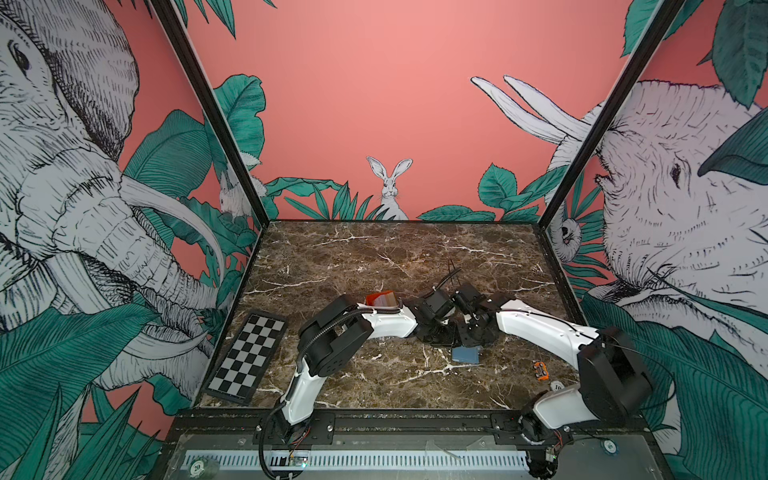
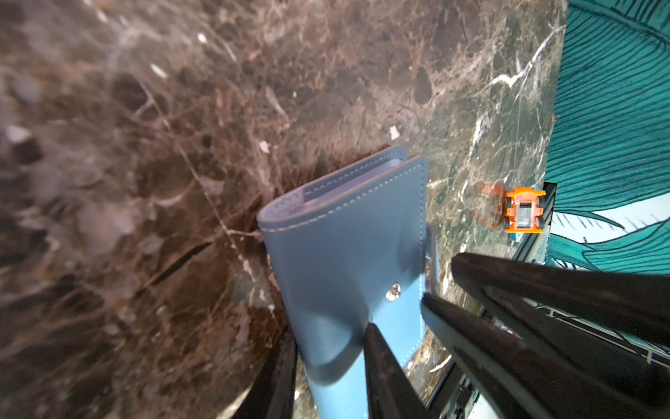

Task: Put the credit cards into the card holder

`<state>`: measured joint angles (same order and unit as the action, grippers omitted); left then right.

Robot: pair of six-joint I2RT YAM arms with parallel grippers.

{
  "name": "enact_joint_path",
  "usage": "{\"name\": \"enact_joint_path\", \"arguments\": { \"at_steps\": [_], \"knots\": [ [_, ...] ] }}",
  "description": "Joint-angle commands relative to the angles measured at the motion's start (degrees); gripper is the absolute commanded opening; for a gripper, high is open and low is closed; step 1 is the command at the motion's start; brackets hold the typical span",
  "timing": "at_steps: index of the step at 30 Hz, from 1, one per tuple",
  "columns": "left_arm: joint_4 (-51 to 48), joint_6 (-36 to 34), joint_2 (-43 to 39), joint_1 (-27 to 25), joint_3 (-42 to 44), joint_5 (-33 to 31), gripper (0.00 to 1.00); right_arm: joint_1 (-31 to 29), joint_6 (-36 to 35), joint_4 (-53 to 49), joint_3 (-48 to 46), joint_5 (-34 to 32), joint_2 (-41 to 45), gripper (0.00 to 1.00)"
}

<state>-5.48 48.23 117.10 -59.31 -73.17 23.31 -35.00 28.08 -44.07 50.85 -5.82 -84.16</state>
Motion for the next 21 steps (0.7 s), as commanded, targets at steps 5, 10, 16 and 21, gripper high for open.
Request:
{"name": "enact_joint_path", "arguments": {
  "at_steps": [5, 10, 16, 21],
  "knots": [
    [2.14, 1.60, 0.24, -0.20, 1.42, 0.33, 0.29, -1.65, 2.02, -1.10, -1.39, -1.01, 0.57, 0.21],
    [2.14, 2.18, -0.03, -0.11, 2.15, 0.16, 0.28, -1.66, 3.12, -0.66, -2.42, -1.38, 2.07, 0.20],
    [2.77, 2.58, -0.29, -0.02, 3.09, 0.20, 0.27, -1.65, 3.87, -0.68, -3.00, -2.18, 3.81, 0.20],
    [3.28, 2.84, -0.38, -0.02, 3.28, 0.16, 0.27, -1.65, 4.10, -0.50, -3.87, -2.09, 3.86, 0.20]
  ]
}}
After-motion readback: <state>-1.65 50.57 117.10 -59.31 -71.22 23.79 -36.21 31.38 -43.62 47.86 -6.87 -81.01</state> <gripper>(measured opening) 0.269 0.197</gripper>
